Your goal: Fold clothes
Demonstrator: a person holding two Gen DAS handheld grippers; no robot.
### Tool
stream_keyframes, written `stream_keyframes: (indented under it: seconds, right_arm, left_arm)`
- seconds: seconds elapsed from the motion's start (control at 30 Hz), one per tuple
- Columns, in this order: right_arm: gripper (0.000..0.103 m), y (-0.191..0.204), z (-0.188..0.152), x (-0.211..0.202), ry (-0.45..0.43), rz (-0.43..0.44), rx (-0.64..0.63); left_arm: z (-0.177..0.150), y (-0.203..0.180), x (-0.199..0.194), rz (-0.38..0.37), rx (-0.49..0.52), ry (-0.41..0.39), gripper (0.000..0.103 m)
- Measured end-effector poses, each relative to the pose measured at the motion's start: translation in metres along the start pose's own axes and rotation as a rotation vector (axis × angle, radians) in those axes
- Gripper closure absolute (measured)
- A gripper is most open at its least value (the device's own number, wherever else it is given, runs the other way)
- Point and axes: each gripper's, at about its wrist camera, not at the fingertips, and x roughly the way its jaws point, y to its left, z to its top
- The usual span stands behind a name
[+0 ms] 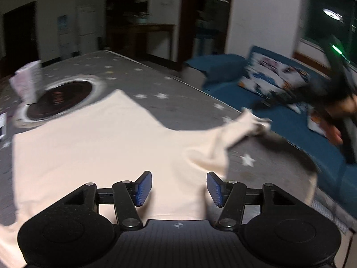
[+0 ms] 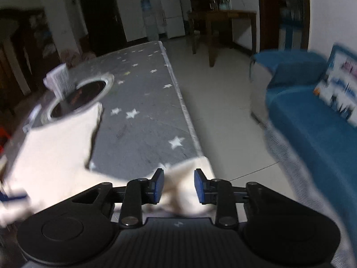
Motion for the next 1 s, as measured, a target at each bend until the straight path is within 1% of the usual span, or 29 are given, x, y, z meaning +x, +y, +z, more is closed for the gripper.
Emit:
stream_keyframes:
  seconds: [0.1, 0.2, 0.3, 0.37, 0.43, 0.47, 0.53, 0.6, 0.7, 0.73, 0.83, 0.9, 1.0]
  right_arm:
    - [0.072, -0.01, 0.01, 0.022, 0.062, 0.035, 0.092]
    - [0.072, -0.009, 0.01, 0.034, 0.098, 0.043, 0.094]
    - [0.084, -0.004, 0.007, 0.039, 0.122, 0.035, 0.067]
    - [0.096, -0.001, 0.005, 0.042, 0.135, 0.029, 0.048]
    - [0.098, 0.004, 0.008, 0.037, 0.106, 0.015, 0.018]
    - [0.098, 0.007, 0.009, 0.035, 0.091, 0.008, 0.004]
    - [0.099, 0.012, 0.013, 0.03, 0.058, -0.004, -0.027]
    - [0.099, 0.02, 0.021, 0.014, -0.034, 0.015, -0.057]
    - [0.099, 0.024, 0.027, -0.019, -0.19, 0.066, -0.067]
    - [0.099, 0.021, 0.025, -0.025, -0.22, 0.073, -0.056]
    - [0.098, -0.001, 0.007, -0.012, -0.154, 0.008, 0.001]
    - [0.095, -0.016, -0.004, -0.004, -0.11, -0.035, 0.039]
    - [0.095, -0.039, -0.022, 0.009, -0.044, -0.1, 0.097]
  left_arm:
    - [-0.005, -0.014, 0.007, -0.019, 0.057, 0.005, 0.045]
    - [-0.011, -0.02, 0.015, -0.01, 0.09, 0.028, 0.045]
    - [-0.014, -0.02, 0.02, -0.017, 0.101, 0.046, 0.047]
    - [-0.016, -0.02, 0.024, -0.022, 0.101, 0.057, 0.05]
    - [-0.017, -0.02, 0.025, -0.011, 0.116, 0.053, 0.061]
    - [-0.018, -0.021, 0.025, -0.004, 0.126, 0.049, 0.064]
    - [-0.018, -0.02, 0.024, -0.007, 0.133, 0.048, 0.081]
    - [-0.018, -0.019, 0.023, -0.019, 0.132, 0.05, 0.089]
    - [-0.019, -0.016, 0.019, -0.04, 0.135, 0.052, 0.092]
    - [-0.02, -0.016, 0.018, -0.047, 0.136, 0.052, 0.092]
    - [-0.022, -0.016, 0.016, -0.059, 0.157, 0.055, 0.092]
    - [-0.024, -0.017, 0.014, -0.064, 0.176, 0.058, 0.092]
    - [-0.024, -0.017, 0.013, -0.077, 0.19, 0.066, 0.092]
